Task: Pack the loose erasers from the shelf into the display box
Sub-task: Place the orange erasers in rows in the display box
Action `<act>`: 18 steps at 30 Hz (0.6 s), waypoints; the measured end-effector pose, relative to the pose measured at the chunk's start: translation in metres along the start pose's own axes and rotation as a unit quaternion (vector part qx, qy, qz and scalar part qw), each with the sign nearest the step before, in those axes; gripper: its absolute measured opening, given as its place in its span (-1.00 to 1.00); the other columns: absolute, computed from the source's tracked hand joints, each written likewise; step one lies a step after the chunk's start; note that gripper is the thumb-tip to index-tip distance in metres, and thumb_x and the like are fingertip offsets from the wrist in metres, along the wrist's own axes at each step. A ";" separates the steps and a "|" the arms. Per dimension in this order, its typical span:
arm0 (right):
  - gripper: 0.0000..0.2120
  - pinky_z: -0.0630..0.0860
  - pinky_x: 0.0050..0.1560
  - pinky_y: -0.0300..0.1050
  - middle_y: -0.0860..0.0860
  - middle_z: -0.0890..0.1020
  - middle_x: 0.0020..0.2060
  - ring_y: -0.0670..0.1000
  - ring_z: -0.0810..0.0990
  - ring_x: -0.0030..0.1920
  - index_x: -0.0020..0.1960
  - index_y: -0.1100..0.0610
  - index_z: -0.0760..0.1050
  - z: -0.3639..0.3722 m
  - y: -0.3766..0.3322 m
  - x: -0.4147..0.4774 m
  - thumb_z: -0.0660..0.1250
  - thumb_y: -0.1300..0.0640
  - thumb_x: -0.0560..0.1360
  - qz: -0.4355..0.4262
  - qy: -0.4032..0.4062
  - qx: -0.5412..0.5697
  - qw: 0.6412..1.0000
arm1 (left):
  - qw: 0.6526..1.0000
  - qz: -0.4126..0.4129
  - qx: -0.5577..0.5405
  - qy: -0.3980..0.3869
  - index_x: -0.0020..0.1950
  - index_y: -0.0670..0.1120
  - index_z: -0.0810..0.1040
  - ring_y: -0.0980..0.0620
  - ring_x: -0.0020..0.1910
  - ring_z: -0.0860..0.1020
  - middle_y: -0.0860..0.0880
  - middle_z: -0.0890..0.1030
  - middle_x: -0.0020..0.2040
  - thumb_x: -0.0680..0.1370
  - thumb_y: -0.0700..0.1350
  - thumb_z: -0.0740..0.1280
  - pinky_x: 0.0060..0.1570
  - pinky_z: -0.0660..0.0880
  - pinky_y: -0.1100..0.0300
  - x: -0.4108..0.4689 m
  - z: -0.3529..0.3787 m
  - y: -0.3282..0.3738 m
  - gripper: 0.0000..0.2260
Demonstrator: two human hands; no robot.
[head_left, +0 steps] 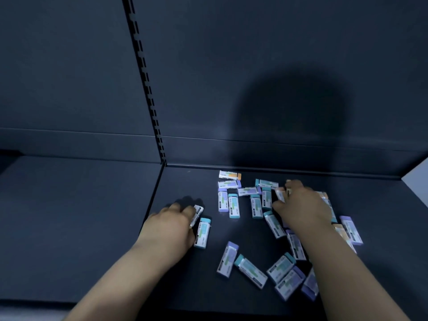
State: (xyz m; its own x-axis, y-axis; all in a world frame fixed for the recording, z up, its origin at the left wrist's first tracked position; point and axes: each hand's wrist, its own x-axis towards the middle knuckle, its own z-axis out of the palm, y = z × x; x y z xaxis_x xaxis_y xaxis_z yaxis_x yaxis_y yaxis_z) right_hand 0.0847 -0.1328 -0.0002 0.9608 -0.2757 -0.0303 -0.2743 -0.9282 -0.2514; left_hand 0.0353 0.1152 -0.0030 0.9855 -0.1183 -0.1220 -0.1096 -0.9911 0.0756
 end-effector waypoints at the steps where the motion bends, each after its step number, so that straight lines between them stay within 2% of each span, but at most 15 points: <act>1: -0.57 0.38 -0.19 -0.11 0.11 0.54 0.03 0.16 0.53 0.01 0.25 0.06 0.38 -0.004 -0.002 -0.003 0.34 0.00 0.42 -0.001 0.027 0.034 0.999 | 1.000 -0.006 -0.013 -0.006 0.41 0.08 0.25 -0.05 0.23 0.41 -0.03 0.41 0.26 0.54 -0.06 0.15 0.11 0.37 0.17 0.000 0.000 -0.001 -0.58; 3: -0.63 0.41 -0.19 -0.10 0.07 0.54 -0.03 0.12 0.52 -0.06 0.18 0.06 0.43 -0.010 -0.010 -0.012 0.36 0.07 0.40 -0.036 0.058 0.116 0.991 | 0.999 -0.016 -0.043 -0.014 0.42 0.06 0.25 -0.07 0.22 0.42 -0.05 0.41 0.28 0.53 -0.10 0.15 0.13 0.40 0.16 0.001 0.000 -0.004 -0.56; 6: -0.70 0.48 -0.13 -0.12 -0.06 0.55 -0.11 0.02 0.54 -0.14 0.09 -0.01 0.47 -0.011 -0.031 -0.032 0.38 0.11 0.38 -0.109 0.011 0.190 0.976 | 0.996 -0.019 -0.089 -0.014 0.38 0.02 0.32 -0.08 0.16 0.45 -0.06 0.44 0.23 0.55 -0.16 0.14 0.08 0.42 0.15 0.003 -0.002 -0.010 -0.61; 9: -0.76 0.51 -0.13 -0.12 -0.10 0.55 -0.12 -0.04 0.53 -0.17 0.05 -0.05 0.49 0.001 -0.045 -0.051 0.36 0.10 0.39 -0.160 -0.060 0.157 0.973 | 0.991 0.000 -0.136 0.000 0.40 0.04 0.31 -0.07 0.19 0.45 -0.05 0.43 0.26 0.59 -0.15 0.11 0.12 0.40 0.16 0.003 -0.004 -0.016 -0.63; 12: -0.74 0.52 -0.07 -0.10 -0.03 0.55 -0.05 0.00 0.54 -0.08 0.08 -0.02 0.49 0.012 -0.043 -0.061 0.34 0.13 0.40 -0.151 -0.109 0.102 0.977 | 0.983 0.055 -0.174 0.026 0.37 0.12 0.33 0.00 0.19 0.43 0.06 0.43 0.25 0.62 -0.09 0.09 0.12 0.41 0.16 -0.001 -0.009 -0.016 -0.67; 16: -0.73 0.52 -0.05 -0.10 -0.01 0.54 0.01 0.02 0.54 -0.02 0.12 -0.01 0.47 0.015 -0.033 -0.068 0.35 0.09 0.42 -0.122 -0.116 0.076 0.983 | 0.975 0.105 -0.194 0.009 0.20 0.11 0.33 0.02 0.07 0.43 0.08 0.49 0.07 0.63 -0.03 0.07 0.04 0.40 0.14 0.000 -0.014 -0.005 -0.83; 18: -0.71 0.49 -0.05 -0.13 0.00 0.53 0.02 0.02 0.53 -0.01 0.14 0.00 0.47 0.014 -0.029 -0.071 0.37 0.06 0.44 -0.117 -0.113 0.075 0.984 | 0.977 0.129 -0.172 -0.009 0.14 0.08 0.35 0.00 0.06 0.42 0.05 0.49 0.03 0.62 -0.07 0.09 0.05 0.40 0.11 0.007 -0.013 0.005 -0.87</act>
State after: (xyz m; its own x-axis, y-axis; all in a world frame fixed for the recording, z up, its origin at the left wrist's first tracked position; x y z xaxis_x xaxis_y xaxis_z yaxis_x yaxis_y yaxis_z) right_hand 0.0250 -0.0826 -0.0047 0.9861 0.0200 -0.1647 -0.0512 -0.9076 -0.4168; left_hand 0.0435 0.1106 0.0090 0.9280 -0.3656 -0.0725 -0.3009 -0.8497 0.4330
